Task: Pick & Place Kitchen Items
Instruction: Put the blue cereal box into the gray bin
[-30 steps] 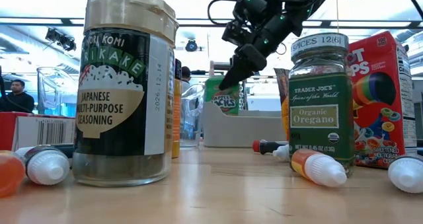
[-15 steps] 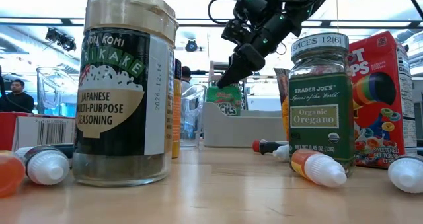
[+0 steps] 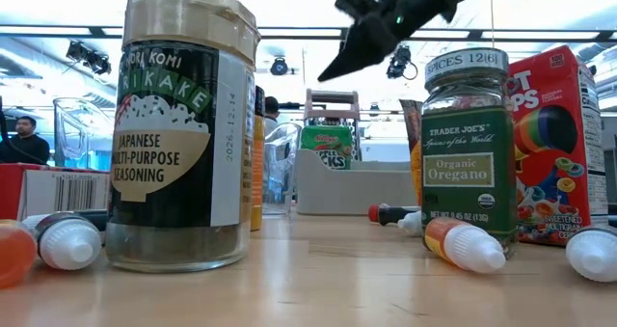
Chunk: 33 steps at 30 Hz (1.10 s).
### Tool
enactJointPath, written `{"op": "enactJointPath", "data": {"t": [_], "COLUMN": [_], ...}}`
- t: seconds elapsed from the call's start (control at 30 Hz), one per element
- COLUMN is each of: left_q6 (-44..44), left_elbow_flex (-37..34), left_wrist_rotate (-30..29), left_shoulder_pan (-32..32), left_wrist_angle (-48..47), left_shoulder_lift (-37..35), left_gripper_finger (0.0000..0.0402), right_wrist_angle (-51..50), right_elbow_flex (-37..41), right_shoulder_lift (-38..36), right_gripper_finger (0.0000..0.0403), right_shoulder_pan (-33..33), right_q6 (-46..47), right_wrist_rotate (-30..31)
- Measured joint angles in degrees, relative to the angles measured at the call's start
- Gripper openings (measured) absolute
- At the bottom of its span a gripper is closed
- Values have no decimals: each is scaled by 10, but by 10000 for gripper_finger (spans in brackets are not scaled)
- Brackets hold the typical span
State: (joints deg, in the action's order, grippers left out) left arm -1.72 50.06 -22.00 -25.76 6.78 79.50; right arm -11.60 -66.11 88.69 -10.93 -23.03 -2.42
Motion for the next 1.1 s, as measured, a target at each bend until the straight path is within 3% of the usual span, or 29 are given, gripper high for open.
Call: {"op": "enactJointPath", "data": {"t": [0.13, 0.27, 0.37, 0.5, 0.63, 0.93, 1.1], "left_q6": [11, -3, -90, -247, -443, -764, -936], "left_elbow_flex": [25, 91, 159, 230, 268, 271, 269], "left_wrist_rotate": [-2, -60, -100, -96, -38, 224, 292], "left_shoulder_pan": [-3, -17, -27, -37, -40, -50, -81], "left_wrist_angle": [-30, -128, -237, -381, -510, -790, -845], "left_shoulder_lift": [0, 0, 0, 3, 3, 3, 3], "left_gripper_finger": [224, 224, 224, 224, 224, 224, 224], "right_wrist_angle": [0, -2, -4, -5, -5, -7, -16], "right_elbow_flex": [0, 0, 0, 0, 0, 0, 0], "right_shoulder_lift": [-27, -38, -41, -41, -41, -40, -40], "right_gripper_finger": [224, 224, 224, 224, 224, 223, 223], "right_shoulder_pan": [28, 62, 88, 116, 135, 148, 148], "right_q6": [0, 11, 35, 67, 84, 90, 90], "right_wrist_rotate": [-13, -11, -11, -11, -11, -11, -11]}}
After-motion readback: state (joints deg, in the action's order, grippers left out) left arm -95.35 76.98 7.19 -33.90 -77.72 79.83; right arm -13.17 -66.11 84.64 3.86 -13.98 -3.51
